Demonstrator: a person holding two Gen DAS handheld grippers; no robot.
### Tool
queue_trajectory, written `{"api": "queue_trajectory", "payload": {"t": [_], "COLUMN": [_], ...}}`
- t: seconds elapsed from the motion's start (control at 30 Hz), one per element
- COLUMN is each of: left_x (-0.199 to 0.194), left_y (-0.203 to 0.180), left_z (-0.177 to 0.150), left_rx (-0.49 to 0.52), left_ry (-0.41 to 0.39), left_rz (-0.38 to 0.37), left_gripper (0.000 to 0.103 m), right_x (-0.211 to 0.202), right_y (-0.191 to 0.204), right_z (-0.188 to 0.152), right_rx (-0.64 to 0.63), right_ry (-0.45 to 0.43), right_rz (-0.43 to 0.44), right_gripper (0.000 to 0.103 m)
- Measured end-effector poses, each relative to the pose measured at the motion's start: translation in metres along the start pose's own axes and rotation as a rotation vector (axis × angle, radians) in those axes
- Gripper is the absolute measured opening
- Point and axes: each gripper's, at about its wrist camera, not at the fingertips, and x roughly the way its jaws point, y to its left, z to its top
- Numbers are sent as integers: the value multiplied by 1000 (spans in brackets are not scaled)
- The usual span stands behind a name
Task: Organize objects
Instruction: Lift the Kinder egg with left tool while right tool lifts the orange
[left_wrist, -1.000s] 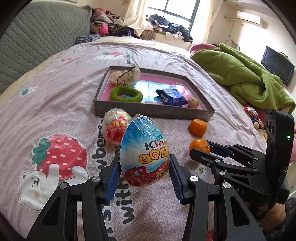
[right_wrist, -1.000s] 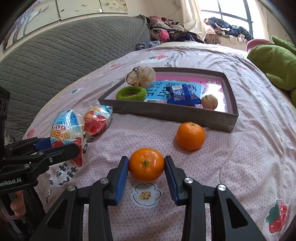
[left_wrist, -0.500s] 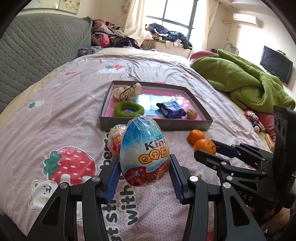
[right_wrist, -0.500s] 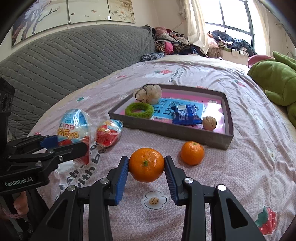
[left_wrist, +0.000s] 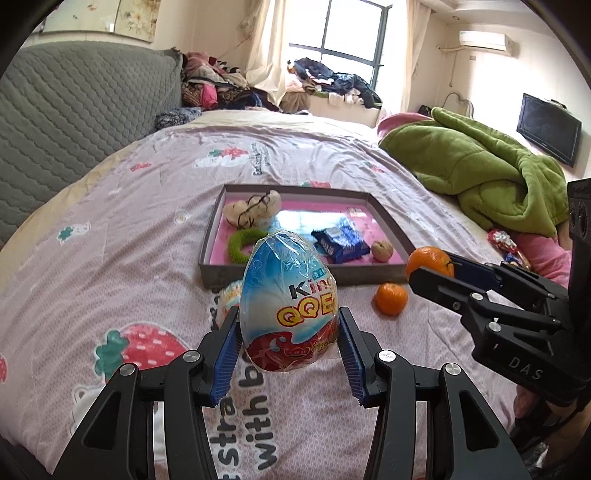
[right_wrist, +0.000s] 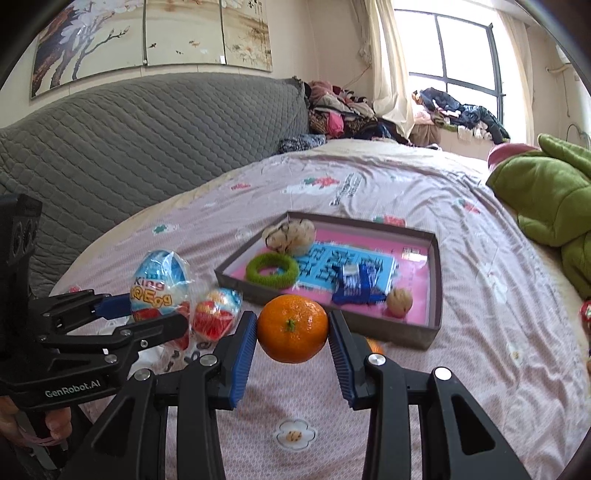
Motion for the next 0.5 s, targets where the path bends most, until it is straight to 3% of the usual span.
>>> {"api": "queue_trajectory", "payload": {"t": [0.5], "left_x": [-3], "left_y": [-9], "left_z": [34], "left_rx": [26], "left_ry": [-59], "left_rz": [21], "left_gripper": [52], "right_x": [-13], "right_y": [-2], "right_z": [29], "right_rx": [-11], "right_ry": [-81], "right_rz": [1], "right_gripper": [40]}}
